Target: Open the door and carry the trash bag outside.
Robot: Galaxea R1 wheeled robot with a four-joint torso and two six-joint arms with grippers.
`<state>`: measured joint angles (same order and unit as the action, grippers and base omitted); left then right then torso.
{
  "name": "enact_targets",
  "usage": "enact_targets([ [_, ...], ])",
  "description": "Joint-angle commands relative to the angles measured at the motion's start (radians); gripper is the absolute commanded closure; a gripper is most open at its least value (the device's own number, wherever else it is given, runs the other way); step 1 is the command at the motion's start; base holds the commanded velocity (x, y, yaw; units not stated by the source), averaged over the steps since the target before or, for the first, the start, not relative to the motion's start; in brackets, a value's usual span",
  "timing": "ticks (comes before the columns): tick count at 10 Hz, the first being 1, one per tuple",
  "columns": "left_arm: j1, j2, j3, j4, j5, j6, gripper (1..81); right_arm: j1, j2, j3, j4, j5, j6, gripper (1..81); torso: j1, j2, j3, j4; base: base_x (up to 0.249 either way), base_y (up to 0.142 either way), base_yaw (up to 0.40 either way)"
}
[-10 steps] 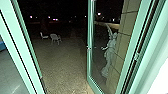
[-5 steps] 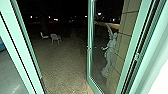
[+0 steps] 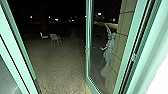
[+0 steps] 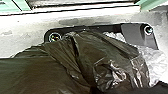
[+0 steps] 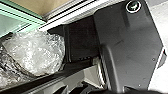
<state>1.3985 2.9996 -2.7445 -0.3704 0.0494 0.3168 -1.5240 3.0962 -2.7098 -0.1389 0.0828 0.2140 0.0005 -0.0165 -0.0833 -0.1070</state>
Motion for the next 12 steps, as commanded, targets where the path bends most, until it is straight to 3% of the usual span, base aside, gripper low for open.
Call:
enact_targets([
  [1,-0.057,-0.007,-0.001,0.001,0.063,0.005,81.1,0.04,0.006,0.012,-0.011,-0.054,-0.012,1.0,0.0,0.0,0.0,0.0,0.0,-0.068,0.0],
  [12,-0.062,-0.005,-0.001,-0.001,0.063,0.005,81.1,0.035,0.006,0.01,-0.011,-0.052,-0.012,1.0,0.0,0.0,0.0,0.0,0.006,0.0,0.0],
])
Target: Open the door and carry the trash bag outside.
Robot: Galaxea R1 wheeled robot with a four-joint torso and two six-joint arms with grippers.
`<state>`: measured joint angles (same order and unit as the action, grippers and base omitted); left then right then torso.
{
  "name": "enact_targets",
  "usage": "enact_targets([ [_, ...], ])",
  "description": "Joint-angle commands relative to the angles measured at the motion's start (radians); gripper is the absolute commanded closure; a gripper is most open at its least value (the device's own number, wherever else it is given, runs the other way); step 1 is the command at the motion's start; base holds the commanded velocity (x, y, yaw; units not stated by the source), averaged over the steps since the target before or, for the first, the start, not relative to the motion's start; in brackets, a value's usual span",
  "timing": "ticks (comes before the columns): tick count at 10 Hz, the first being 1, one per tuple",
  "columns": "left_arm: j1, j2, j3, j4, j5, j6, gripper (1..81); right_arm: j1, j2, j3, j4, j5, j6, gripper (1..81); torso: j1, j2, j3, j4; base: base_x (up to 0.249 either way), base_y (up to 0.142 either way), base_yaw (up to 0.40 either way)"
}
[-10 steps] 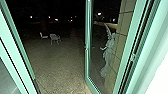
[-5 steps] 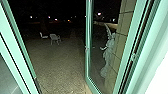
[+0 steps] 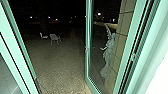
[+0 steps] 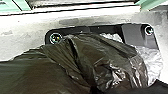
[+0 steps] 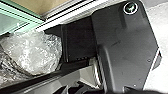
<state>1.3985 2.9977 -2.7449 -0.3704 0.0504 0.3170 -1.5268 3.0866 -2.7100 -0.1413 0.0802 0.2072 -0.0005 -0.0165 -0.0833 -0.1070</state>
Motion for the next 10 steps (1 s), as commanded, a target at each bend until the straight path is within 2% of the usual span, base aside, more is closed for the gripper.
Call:
enact_targets([
  [1,-0.062,-0.003,-0.001,-0.002,0.062,0.005,81.1,0.038,0.016,0.01,-0.009,-0.05,-0.005,1.0,0.001,0.0,0.0,0.0,0.073,0.0,0.0],
  [10,-0.062,-0.003,-0.001,-0.01,0.062,0.004,81.1,0.036,0.016,0.01,-0.009,-0.042,-0.005,1.0,0.001,0.0,0.0,0.0,0.08,0.0,0.0],
])
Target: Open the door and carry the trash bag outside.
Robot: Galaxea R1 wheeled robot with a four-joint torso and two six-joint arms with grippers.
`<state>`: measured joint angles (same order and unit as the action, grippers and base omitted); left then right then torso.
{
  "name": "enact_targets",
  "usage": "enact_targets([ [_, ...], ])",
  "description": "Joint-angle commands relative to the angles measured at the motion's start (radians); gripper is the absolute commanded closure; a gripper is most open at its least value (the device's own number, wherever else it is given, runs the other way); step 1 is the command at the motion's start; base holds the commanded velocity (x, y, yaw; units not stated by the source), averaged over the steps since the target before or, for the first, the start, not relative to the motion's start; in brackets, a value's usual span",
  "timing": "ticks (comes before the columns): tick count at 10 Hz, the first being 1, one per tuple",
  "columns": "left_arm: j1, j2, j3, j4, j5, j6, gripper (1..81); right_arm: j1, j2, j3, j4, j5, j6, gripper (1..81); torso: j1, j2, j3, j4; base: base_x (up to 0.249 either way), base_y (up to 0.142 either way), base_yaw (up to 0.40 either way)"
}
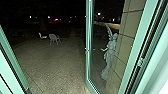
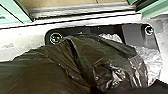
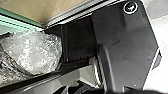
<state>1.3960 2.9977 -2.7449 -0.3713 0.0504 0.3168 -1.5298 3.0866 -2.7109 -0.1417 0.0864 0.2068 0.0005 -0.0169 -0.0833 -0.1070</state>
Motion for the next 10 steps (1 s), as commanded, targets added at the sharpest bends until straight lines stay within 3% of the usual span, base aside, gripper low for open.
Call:
enact_targets([
  [1,-0.059,-0.003,-0.001,-0.009,0.062,0.004,81.1,0.039,0.016,0.011,-0.009,-0.047,-0.004,1.0,0.0,0.0,0.0,0.0,0.115,0.0,0.0],
  [10,-0.059,-0.003,-0.001,-0.009,0.062,0.004,81.1,0.038,0.016,0.011,-0.009,-0.046,-0.003,1.0,0.0,0.001,0.0,0.0,0.12,0.0,0.0],
])
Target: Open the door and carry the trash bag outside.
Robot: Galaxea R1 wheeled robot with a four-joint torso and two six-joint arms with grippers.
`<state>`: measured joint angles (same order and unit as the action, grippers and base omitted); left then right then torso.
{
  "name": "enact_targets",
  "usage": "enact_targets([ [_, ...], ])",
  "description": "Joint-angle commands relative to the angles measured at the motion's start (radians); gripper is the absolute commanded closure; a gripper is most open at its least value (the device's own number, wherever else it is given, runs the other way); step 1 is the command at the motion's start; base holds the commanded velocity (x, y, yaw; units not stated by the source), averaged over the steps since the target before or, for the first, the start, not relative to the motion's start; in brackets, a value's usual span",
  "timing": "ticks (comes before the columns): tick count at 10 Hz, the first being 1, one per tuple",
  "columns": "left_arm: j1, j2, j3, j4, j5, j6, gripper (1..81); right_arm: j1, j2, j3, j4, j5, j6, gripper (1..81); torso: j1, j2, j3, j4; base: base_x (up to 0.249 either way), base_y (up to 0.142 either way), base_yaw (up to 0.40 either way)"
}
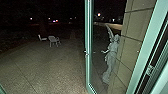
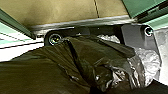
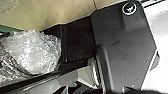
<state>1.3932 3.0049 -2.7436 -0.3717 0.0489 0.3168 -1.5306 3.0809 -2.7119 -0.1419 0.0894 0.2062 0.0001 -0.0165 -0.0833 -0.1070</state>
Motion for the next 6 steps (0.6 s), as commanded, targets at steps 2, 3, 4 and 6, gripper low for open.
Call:
enact_targets([
  [2,-0.056,-0.012,-0.002,-0.009,0.063,0.004,81.1,0.039,0.021,0.012,-0.008,-0.049,-0.004,1.0,0.0,0.0,0.0,0.0,0.093,0.0,0.0],
  [3,-0.056,-0.012,-0.002,-0.009,0.063,0.002,81.1,0.039,0.021,0.012,-0.008,-0.049,-0.004,1.0,0.0,0.0,0.0,0.0,0.092,0.0,0.0],
  [4,-0.056,-0.012,-0.002,-0.009,0.063,0.002,81.1,0.039,0.021,0.012,-0.008,-0.049,-0.004,1.0,0.0,0.0,0.0,0.0,0.092,0.0,0.0],
  [6,-0.056,-0.012,-0.002,-0.009,0.063,0.002,81.1,0.039,0.023,0.012,-0.008,-0.049,-0.004,1.0,0.0,0.0,0.0,0.0,0.092,0.0,0.0],
])
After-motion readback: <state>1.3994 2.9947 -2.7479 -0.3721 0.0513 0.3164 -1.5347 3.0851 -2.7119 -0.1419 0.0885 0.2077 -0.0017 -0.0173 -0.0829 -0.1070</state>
